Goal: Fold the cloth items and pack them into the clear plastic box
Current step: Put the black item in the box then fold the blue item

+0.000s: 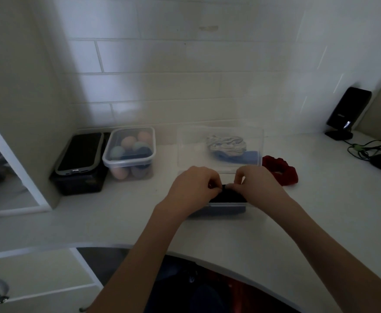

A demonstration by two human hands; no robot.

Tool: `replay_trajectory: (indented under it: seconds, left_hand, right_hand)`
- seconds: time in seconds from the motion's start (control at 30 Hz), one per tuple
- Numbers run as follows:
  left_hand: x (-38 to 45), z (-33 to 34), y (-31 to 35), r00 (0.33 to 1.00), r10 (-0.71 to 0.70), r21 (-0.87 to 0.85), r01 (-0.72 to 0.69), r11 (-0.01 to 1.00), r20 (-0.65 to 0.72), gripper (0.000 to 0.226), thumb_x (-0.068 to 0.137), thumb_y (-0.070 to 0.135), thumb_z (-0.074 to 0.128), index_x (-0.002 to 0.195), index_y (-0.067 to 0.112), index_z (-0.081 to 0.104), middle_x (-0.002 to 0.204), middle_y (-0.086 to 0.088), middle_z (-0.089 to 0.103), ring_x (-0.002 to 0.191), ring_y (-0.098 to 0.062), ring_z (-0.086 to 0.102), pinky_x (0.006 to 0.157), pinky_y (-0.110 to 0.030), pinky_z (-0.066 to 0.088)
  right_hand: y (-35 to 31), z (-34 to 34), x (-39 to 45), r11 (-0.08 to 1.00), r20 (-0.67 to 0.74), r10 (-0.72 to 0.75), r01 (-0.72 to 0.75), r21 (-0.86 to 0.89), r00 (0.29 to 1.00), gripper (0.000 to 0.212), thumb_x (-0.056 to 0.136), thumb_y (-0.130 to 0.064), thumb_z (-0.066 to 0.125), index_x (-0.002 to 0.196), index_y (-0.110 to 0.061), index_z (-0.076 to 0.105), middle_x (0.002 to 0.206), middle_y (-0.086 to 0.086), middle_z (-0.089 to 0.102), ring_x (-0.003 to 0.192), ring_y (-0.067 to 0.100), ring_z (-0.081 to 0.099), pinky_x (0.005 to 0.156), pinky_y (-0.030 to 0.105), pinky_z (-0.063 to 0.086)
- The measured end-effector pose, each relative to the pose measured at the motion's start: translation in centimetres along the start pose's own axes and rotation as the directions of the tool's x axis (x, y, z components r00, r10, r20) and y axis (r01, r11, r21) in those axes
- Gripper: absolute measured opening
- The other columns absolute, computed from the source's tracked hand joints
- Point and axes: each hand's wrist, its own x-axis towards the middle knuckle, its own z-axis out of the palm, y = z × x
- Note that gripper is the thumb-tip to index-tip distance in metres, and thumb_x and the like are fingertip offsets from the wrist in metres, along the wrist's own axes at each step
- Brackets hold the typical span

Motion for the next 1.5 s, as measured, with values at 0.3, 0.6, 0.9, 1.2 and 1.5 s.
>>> replay_trajectory:
  seconds: [0.3,0.6,0.9,1.2,1.5]
  left_hand:
    - [0.2,-0.5,0.0,0.993,0.018,0.062,-0.025,0.998,0.118,0.021,0.081,0.021,0.061,0.095,0.029,0.074,0.098,0.003,0.073,0.085,-0.013,0.065,0.076,-0.023,0.048]
    - [-0.1,-0.6,0.1,0.989,0.008,0.084,-0.020,0.996,0.146,0.021,0.082,0.026,0.060,0.095,0.037,0.073,0.095,0.007,0.074,0.072,-0.004,0.056,0.068,-0.019,0.041]
    - [-0.2,-0.5,0.5,0.989,-0.021,0.198,-0.009,0.980,0.146,0.034,0.083,0.015,0.049,0.098,0.037,0.071,0.105,0.000,0.069,0.090,-0.021,0.061,0.070,-0.026,0.037]
    - [-0.3,-0.6,0.5,0.991,-0.016,0.172,-0.008,0.985,0.135,0.041,0.084,0.005,0.045,0.099,0.033,0.072,0.110,-0.002,0.068,0.094,-0.021,0.060,0.073,-0.023,0.037]
    - [-0.2,0.1,-0.3,0.998,0.006,0.010,-0.005,1.000,-0.065,0.039,0.080,-0.007,0.043,0.099,0.015,0.069,0.104,-0.005,0.062,0.094,-0.020,0.056,0.084,-0.028,0.044]
  right_hand:
    - [1.2,-2.3,-0.3,0.965,0.299,-0.249,0.212,0.154,0.921,0.027,0.076,-0.023,0.075,0.102,-0.024,0.068,0.101,-0.009,0.068,0.089,0.012,0.066,0.081,0.024,0.054]
    - [0.8,-2.2,-0.2,0.965,0.459,-0.230,0.262,-0.008,0.858,0.036,0.080,-0.032,0.068,0.116,-0.032,0.064,0.108,-0.005,0.069,0.082,0.012,0.066,0.077,0.024,0.056]
    - [-1.1,-2.3,-0.3,0.890,0.447,-0.157,0.323,-0.322,0.880,0.040,0.083,-0.043,0.060,0.122,-0.034,0.056,0.116,-0.004,0.066,0.093,0.016,0.061,0.085,0.035,0.055]
    - [2.1,-4.5,-0.1,0.923,0.132,-0.195,0.136,0.359,0.972,0.012,0.085,-0.026,0.065,0.095,-0.021,0.071,0.071,-0.019,0.070,0.045,0.006,0.062,0.043,0.016,0.048]
    - [8.5,-0.4,5.1,0.957,-0.338,0.062,0.040,0.287,0.939,0.032,0.093,-0.014,0.047,0.124,-0.012,0.055,0.130,0.012,0.058,0.112,0.030,0.056,0.095,0.033,0.038]
